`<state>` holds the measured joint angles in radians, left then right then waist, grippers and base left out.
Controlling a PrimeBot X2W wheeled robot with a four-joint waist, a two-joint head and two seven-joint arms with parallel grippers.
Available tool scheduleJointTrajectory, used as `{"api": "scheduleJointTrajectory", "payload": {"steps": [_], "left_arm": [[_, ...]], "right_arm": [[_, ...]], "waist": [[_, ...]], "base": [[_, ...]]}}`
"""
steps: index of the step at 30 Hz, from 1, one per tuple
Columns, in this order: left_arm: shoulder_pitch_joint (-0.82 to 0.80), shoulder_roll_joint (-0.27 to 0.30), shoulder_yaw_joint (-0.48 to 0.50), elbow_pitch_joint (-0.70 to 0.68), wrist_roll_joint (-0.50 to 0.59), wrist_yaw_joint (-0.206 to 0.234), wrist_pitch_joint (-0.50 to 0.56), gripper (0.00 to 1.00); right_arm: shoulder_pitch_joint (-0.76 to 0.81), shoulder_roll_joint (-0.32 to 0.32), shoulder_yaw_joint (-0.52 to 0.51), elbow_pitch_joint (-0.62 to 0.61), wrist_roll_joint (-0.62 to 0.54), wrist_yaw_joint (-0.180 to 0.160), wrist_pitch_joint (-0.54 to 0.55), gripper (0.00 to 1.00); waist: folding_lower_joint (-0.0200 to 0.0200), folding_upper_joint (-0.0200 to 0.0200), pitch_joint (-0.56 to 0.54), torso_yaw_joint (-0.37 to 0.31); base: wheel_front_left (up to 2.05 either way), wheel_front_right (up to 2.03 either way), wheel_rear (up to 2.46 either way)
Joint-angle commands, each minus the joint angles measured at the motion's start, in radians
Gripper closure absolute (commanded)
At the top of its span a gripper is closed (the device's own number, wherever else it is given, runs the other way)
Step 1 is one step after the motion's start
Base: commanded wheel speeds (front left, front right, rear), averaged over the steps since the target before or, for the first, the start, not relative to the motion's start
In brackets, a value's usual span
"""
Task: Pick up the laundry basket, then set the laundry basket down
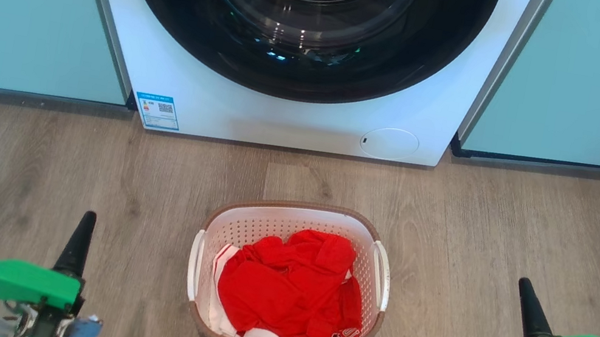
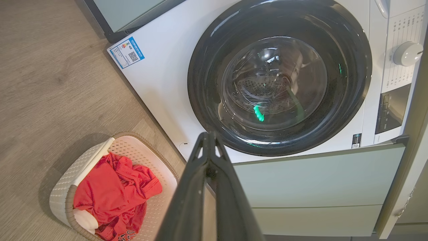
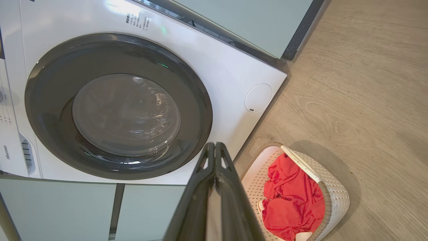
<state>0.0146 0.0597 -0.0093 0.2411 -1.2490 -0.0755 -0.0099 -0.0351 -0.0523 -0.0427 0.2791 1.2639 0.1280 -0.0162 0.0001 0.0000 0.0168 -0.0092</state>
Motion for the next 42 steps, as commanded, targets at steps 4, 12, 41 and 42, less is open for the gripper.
{"api": "scheduleJointTrajectory", "payload": {"steps": [4,12,41,42], "left_arm": [[-0.066,0.016,0.044,-0.023,-0.069,-0.015,0.016,1.00],[-0.082,0.016,0.058,-0.015,-0.162,-0.027,0.040,1.00],[-0.120,0.011,0.094,0.003,-0.384,-0.055,0.100,1.00],[-0.120,0.011,0.095,0.003,-0.383,-0.055,0.100,1.00]], "right_arm": [[-0.051,-0.020,0.001,-0.035,0.067,0.002,0.023,1.00],[-0.057,-0.020,-0.011,-0.035,0.156,0.002,0.046,1.00],[-0.070,-0.018,-0.043,-0.036,0.368,0.003,0.107,1.00],[-0.070,-0.018,-0.044,-0.036,0.367,0.003,0.107,1.00]], "waist": [[0.0000,0.0000,-0.002,0.001],[0.0000,0.0000,-0.005,0.004],[-0.0001,0.0000,-0.014,0.009],[-0.0001,0.0000,-0.014,0.009]], "base": [[0.00,0.00,0.00],[0.00,0.00,0.00],[0.00,0.00,0.00],[0.00,0.00,0.00]]}}
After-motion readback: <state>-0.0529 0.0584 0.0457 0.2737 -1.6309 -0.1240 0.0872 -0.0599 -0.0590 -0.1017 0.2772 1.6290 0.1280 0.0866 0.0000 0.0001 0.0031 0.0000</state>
